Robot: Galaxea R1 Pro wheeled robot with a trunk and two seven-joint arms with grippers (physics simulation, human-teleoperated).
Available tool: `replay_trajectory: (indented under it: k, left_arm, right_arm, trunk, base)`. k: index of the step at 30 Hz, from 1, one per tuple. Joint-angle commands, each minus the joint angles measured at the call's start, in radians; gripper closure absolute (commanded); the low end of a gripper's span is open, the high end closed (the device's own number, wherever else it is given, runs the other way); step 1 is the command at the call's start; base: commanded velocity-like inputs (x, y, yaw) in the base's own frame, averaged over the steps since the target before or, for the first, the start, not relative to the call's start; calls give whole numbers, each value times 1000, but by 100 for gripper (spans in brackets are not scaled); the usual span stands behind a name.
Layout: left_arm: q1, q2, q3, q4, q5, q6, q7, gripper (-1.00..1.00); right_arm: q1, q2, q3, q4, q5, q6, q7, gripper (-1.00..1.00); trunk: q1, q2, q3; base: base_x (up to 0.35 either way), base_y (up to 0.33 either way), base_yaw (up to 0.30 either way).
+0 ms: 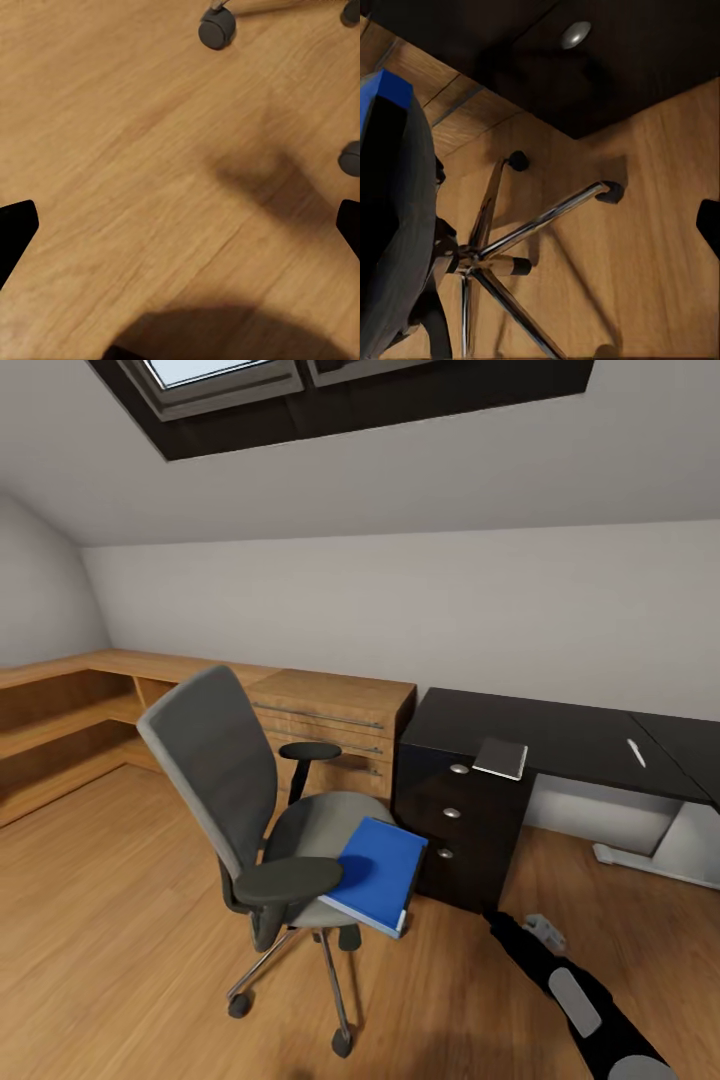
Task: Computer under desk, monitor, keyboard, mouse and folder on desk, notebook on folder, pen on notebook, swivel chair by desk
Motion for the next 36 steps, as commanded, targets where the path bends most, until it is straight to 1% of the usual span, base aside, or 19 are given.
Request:
replay_trajectory:
  k: [1,3,8,10,11,15,17,18,21,23,27,29,30,31,32,33,35,36]
  left_arm:
    - [0,0,2,0,9,1,-8,-100]
    - [0,-1,2,-1,9,1,-7,-100]
    - [0,-3,2,-6,10,0,-7,-100]
    - [0,-3,2,-7,10,0,-7,-100]
    - [0,-4,1,-7,10,0,-6,-100]
    - [0,-5,0,-9,10,2,-5,-100]
    - [0,-5,0,-9,10,3,-5,-100]
    - [0,-5,0,-9,10,3,-5,-100]
    - [0,-4,-1,-10,9,3,-4,-100]
    - [0,-1,-2,-11,9,7,-6,-100]
    - [0,4,-4,-34,9,14,-8,-100]
    - [0,8,-7,-73,8,27,-8,-100]
    - [0,11,-8,-105,8,54,-8,-100]
    - [0,13,-8,-143,7,103,-8,-100]
    - [0,14,-9,-165,7,135,-7,-100]
    - [0,17,-9,-214,6,212,-6,-100]
    - [0,24,-8,-274,7,298,-6,-100]
    - [0,39,-7,-337,9,390,-6,-100]
  right_arm:
    - [0,-9,-5,-10,-42,36,16,-100]
    - [0,-20,-5,-18,-76,62,42,-100]
    - [-2,-33,-5,-33,-106,92,82,-100]
    - [-3,-34,-5,-47,-109,107,89,-100]
    - [-3,-33,-5,-67,-111,127,93,-100]
    - [-3,-30,-2,-131,-114,163,112,-100]
    - [-3,-27,1,-159,-114,171,149,-100]
    - [-3,-24,3,-168,-112,174,181,-100]
    - [-3,-18,5,-169,-107,176,234,-100]
    - [-3,-15,5,-167,-104,177,256,-100]
    - [-3,-14,5,-165,-100,177,273,-100]
    - [-3,-14,6,-165,-99,177,276,-100]
    - [-3,-14,6,-164,-99,177,278,-100]
    - [-3,-14,6,-164,-98,177,279,-100]
    - [-3,-14,6,-164,-98,177,279,-100]
    - [-3,-14,6,-164,-95,177,280,-100]
    - [-3,-14,6,-164,-91,177,280,-100]
    - [-3,-13,6,-163,-86,177,280,-100]
  trunk:
    - [0,0,-1]
    - [0,0,-1]
    - [0,0,-1]
    - [4,-7,-4]
    - [8,-14,-7]
    - [23,-42,-20]
    - [31,-56,-26]
    - [34,-63,-29]
    - [46,-84,-38]
    - [54,-98,-45]
    - [69,-126,-57]
    - [77,-140,-63]
    - [80,-147,-67]
    - [84,-154,-70]
    - [88,-161,-73]
    - [92,-168,-76]
    - [100,-182,-82]
    - [103,-189,-85]
  base:
    - [0,28,0]
    - [0,19,0]
    - [0,7,0]
    - [0,2,0]
    - [0,1,0]
    - [0,0,0]
    - [0,0,0]
    - [0,0,0]
    - [0,0,0]
    - [0,0,0]
    - [0,0,0]
    - [0,0,0]
    - [0,0,0]
    - [0,0,0]
    - [0,0,0]
    - [0,0,0]
    - [0,0,0]
    - [0,0,0]
